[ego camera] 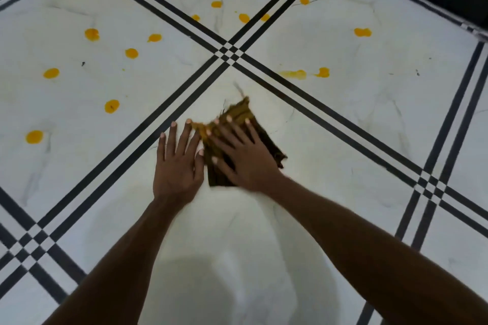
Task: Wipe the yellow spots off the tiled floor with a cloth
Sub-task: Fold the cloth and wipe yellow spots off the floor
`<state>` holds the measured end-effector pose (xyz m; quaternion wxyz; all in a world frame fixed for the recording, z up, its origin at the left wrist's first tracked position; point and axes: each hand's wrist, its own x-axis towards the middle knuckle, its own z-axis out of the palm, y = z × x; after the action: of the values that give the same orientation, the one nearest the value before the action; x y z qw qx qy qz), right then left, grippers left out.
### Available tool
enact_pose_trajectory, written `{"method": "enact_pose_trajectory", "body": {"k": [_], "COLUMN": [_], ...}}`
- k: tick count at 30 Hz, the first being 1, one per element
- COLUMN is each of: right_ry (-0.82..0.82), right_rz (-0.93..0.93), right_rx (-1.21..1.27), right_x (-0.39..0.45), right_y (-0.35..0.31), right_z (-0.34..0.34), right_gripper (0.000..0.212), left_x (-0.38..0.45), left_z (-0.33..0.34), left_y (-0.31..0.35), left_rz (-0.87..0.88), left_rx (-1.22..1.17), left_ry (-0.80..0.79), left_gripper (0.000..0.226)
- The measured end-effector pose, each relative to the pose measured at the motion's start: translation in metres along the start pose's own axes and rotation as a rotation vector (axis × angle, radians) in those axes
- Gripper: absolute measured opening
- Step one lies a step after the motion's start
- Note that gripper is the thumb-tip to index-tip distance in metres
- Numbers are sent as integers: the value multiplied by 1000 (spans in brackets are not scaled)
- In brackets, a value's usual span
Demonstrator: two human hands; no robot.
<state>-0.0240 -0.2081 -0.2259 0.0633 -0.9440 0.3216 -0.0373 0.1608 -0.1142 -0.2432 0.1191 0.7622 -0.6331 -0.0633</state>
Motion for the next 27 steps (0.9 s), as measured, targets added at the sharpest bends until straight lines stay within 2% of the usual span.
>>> {"method": "enact_pose_trajectory", "body": {"k": [2,4,7,9,11,14,17,22,25,27], "right_ry": [-78,-70,21,45,6,31,49,124,218,279], "right_rz": [-125,-77,326,492,396,189,250,408,532,575], "right_rx": [3,17,5,24,26,99,320,889,1006,1014], "right_x": [-49,-66,-22,24,47,18,-22,-42,-42,-43], "right_y": [9,51,103,93,60,18,4,21,34,42], "right_z": [-6,-10,-14,-11,-3,8,4,-27,-42,-52], "right_gripper": [66,69,72,74,70,64,60,39,38,42], "left_x": [0,-1,0,-1,-1,4,12,34,53,60], "left_z": [-1,-2,-1,0,0,-4,-13,-15,-31,-44], "left_y": [-1,-1,2,0,0,13,44,93,116,122], "left_rz": [7,1,-7,1,10,-67,-162,-102,-242,-271], "left_rx": [-3,-8,-9,-6,2,-87,-164,-283,-572,-689], "left_ry": [-5,-1,7,4,-4,-41,-36,-59,-131,-155], "left_gripper": [60,60,60,60,60,66,75,45,34,24]}}
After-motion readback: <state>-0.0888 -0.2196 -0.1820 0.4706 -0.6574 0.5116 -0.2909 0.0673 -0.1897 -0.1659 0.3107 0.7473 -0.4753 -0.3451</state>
